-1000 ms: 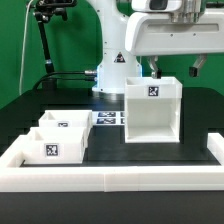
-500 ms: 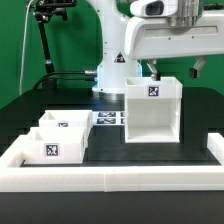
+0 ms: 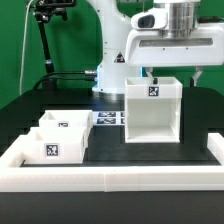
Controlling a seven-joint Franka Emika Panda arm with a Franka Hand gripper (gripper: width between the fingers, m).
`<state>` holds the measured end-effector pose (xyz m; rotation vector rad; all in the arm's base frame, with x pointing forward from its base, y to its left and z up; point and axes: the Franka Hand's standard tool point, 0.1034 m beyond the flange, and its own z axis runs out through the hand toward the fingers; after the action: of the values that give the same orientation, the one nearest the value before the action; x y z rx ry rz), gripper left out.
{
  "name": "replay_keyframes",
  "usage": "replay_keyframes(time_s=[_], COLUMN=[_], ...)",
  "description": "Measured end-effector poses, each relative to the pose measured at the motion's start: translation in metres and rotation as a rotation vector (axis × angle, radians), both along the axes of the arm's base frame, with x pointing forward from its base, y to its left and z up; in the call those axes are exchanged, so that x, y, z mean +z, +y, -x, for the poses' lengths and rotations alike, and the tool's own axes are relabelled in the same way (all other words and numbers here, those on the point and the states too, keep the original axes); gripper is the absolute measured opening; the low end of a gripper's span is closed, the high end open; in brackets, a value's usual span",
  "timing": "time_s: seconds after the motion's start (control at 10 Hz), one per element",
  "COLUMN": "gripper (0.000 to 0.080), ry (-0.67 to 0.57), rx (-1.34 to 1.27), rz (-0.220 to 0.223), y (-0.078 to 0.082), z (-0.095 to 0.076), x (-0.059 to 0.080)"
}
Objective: Assemble drawer
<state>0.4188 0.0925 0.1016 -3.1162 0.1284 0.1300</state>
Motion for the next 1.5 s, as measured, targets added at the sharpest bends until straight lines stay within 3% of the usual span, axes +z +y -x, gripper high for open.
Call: replay_keyframes(time_s=[0.3, 0.6, 0.7, 0.8, 0.9, 1.5], gripper=[0.065, 0.0245, 0.0245, 0.0075, 0.0037, 0.0037], ry=[-0.008, -0.007, -0.007, -0.007, -0.007, -0.007], rx=[0.012, 0.011, 0.011, 0.011, 0.011, 0.011], rz=[-0.001, -0.001, -0.001, -0.001, -0.001, -0.001], y=[0.0066, 0.0057, 0.0057, 0.0057, 0.0057, 0.0057], z=[-0.0016, -0.0014, -0.0013, -0.0013, -0.0014, -0.0014], x=[0.0, -0.0004, -0.0004, -0.0004, -0.0004, -0.0004])
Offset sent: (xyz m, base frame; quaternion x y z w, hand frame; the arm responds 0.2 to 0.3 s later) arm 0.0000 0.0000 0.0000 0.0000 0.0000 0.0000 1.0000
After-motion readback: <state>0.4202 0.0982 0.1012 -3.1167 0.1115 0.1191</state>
